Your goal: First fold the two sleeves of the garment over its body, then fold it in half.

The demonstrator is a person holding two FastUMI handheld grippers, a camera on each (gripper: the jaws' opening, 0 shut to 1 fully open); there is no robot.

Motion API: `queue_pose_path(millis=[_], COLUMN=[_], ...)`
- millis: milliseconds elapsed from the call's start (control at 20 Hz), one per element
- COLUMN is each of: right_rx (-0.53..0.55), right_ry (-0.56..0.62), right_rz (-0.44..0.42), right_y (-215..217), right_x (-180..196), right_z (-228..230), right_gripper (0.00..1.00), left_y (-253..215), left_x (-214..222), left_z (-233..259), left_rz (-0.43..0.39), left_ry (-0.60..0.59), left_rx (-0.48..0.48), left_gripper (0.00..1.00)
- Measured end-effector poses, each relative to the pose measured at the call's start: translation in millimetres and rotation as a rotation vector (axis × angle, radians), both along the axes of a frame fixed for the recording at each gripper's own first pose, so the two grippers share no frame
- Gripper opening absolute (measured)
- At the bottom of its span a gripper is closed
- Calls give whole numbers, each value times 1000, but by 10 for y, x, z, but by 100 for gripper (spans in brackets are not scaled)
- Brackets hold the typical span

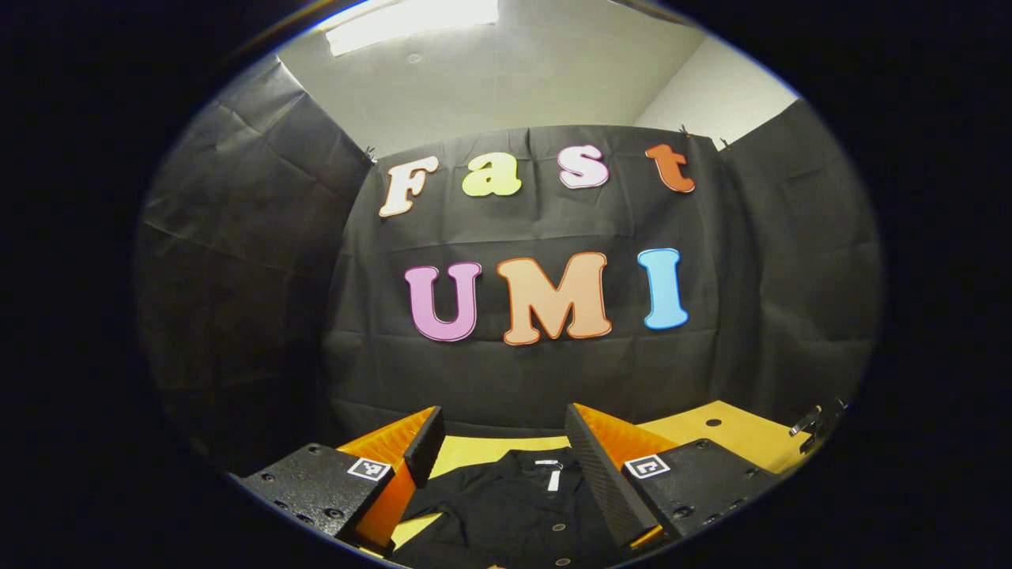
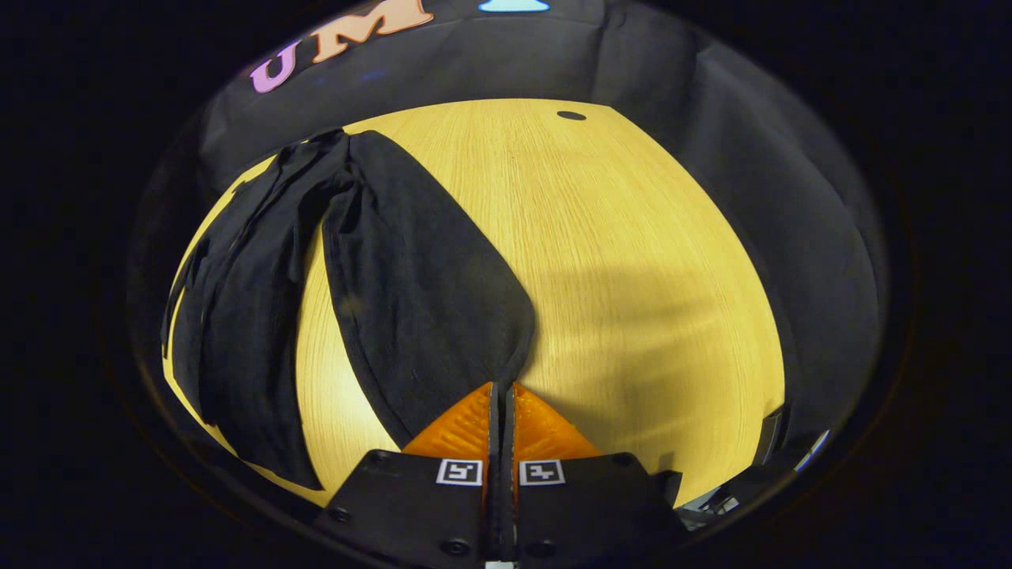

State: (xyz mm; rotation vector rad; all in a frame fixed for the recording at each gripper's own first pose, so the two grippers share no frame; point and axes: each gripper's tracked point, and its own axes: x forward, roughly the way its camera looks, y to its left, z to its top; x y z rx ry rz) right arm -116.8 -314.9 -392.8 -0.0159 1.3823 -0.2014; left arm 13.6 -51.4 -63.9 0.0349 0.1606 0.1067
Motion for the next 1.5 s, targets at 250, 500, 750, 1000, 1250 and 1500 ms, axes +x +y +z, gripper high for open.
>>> queue_pose_path(millis=[250,500,750,1000,1250,1500], right_rx=[-1,2,30,44,65,40], right_ry=[-249,-451,-599,-694,-749,-810], right_rz=[-129,-111,-55,49,153,268], right_y=[68,365,849,1435,2053,2657], right_x=[355,1043,1557,1928,2190,2480], right_z=[360,1073,1588,1897,2043,2146], right_gripper=[3,2,2,2,2,2], left_y=[387,623,1004,1469,1876,2249], left_x=[-6,-40,-155,-295,-417,-517], left_z=[24,6,-48,-62,-119,-182], left_rz=[19,24,66,130,182,223], left_ry=[-4,-5,2,2,17,35], left_rx=[17,-14,-27,-18,-15,-8], left_gripper=[93,93,92,91,92,93])
